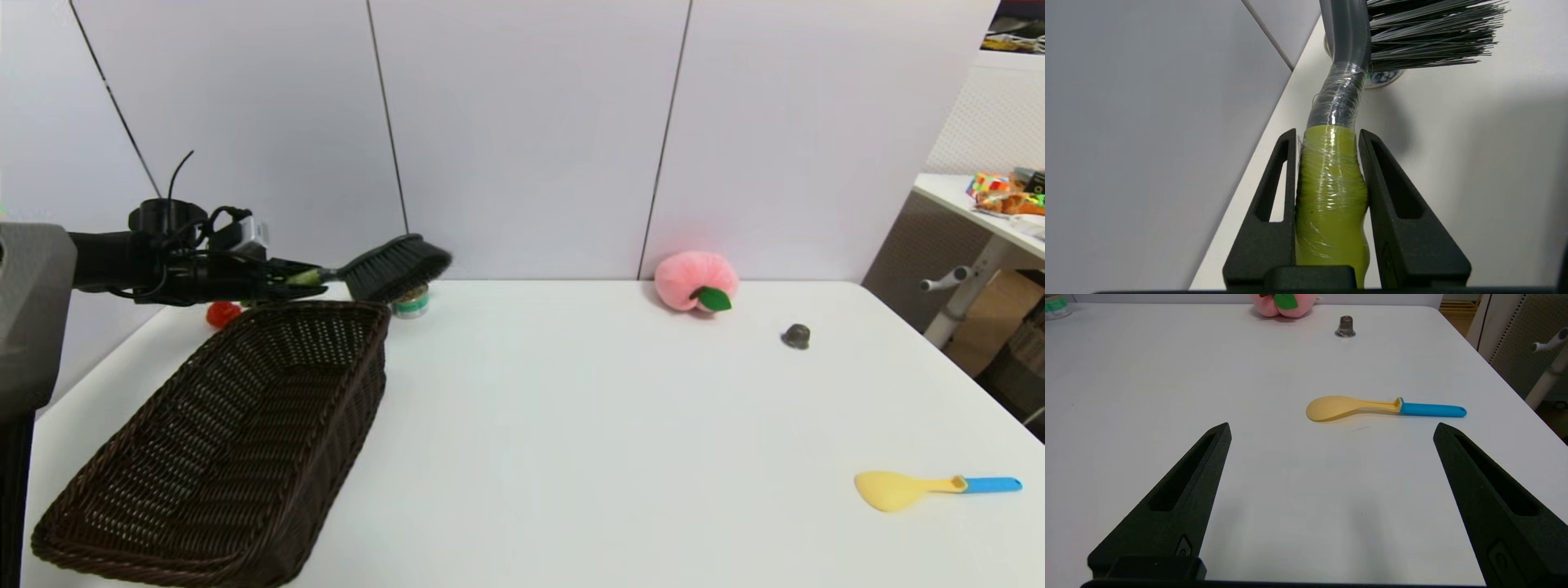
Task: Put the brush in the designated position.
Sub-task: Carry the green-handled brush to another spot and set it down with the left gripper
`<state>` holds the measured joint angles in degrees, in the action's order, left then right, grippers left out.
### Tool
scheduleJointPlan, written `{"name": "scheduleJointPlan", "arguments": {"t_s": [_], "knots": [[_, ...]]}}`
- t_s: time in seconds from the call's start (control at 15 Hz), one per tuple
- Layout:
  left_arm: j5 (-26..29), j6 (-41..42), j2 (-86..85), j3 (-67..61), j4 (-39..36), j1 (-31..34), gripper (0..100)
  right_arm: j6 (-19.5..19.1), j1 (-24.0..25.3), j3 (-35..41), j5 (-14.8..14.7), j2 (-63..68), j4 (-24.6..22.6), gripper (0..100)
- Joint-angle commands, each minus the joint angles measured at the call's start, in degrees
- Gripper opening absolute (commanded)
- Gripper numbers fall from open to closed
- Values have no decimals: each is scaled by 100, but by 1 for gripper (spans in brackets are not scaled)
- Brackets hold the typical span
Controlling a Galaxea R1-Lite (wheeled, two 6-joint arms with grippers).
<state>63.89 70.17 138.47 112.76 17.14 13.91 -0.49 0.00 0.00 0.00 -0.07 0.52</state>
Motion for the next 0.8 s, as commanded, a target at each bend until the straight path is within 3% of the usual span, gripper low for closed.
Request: {"name": "scheduleJointPlan", "arguments": {"t_s": [0.07,0.6,0.67,0.8], "knots": [[9,41,162,0,0,7,0,-4,0,9,0,7,0,100],[-8,58,294,26,-18,7,0,-4,0,9,0,7,0,100],[-8,58,303,26,-18,7,100,-4,0,9,0,7,0,100],[-17,50,303,26,-18,7,100,-4,9,9,0,7,0,100]]}}
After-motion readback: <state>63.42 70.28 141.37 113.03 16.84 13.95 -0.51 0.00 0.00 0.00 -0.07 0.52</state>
